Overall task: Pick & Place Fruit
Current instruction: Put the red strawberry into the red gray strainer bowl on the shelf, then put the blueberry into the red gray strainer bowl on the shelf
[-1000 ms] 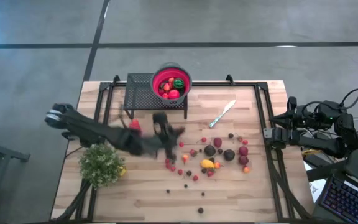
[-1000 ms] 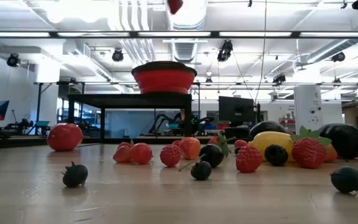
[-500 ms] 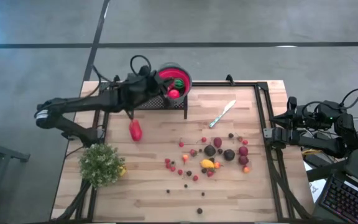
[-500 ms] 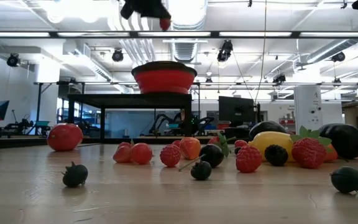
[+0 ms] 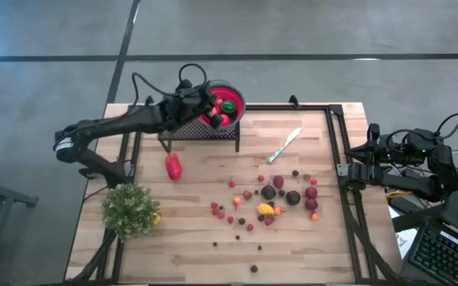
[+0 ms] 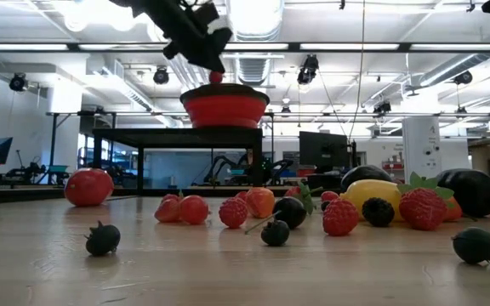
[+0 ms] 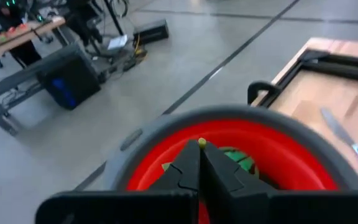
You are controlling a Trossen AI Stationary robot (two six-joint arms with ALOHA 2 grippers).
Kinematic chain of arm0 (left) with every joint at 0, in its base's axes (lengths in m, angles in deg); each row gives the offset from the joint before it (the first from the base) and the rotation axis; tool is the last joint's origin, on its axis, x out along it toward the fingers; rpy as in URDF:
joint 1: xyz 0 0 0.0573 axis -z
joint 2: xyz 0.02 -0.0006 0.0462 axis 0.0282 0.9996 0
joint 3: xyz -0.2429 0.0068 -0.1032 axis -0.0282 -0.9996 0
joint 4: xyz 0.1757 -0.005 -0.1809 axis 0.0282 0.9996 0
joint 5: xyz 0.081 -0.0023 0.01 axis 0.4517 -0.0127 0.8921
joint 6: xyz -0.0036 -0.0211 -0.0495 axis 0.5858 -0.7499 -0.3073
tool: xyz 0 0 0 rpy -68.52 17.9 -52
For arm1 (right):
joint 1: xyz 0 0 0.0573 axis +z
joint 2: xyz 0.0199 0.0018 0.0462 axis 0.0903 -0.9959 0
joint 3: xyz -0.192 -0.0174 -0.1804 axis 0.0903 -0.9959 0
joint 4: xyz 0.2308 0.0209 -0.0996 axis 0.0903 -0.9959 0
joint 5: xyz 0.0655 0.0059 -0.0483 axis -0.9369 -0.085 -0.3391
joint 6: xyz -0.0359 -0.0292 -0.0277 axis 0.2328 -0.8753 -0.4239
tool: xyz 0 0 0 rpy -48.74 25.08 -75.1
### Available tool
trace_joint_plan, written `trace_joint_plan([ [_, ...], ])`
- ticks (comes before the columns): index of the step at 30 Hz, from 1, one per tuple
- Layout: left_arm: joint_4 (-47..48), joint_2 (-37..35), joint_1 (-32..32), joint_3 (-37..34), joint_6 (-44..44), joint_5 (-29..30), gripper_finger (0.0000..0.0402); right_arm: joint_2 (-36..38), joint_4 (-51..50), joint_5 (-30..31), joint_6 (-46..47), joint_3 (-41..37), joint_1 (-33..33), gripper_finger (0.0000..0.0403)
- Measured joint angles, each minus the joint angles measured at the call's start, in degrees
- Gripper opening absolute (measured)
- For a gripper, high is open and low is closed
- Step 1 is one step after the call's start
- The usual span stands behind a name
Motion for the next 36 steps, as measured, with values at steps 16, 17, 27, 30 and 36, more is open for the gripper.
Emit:
trace_joint_plan([
  [16, 0.7, 4.7, -2.4, 0.0, 0.7, 0.0, 0.0059, 0.0, 0.0, 0.0, 0.0, 0.0, 0.0, 0.0008],
  [17, 0.8, 4.7, -2.4, 0.0, 1.2, 0.0, 0.0075, 0.0, 0.0, 0.0, 0.0, 0.0, 0.0, 0.0008],
  [27, 2.0, 1.9, -0.1, 0.8, 6.4, -3.1, 0.0189, 0.0, 0.0, 0.0, 0.0, 0.0, 0.0, 0.0008],
  [30, 3.7, 0.7, 2.2, 0.8, 8.9, -6.2, 0.0191, 0.0, 0.0, 0.0, 0.0, 0.0, 0.0, 0.0008],
  [36, 8.1, -1.2, 9.1, 0.8, 14.7, -7.5, 0.0182, 0.0, 0.0, 0.0, 0.0, 0.0, 0.0, 0.0008],
])
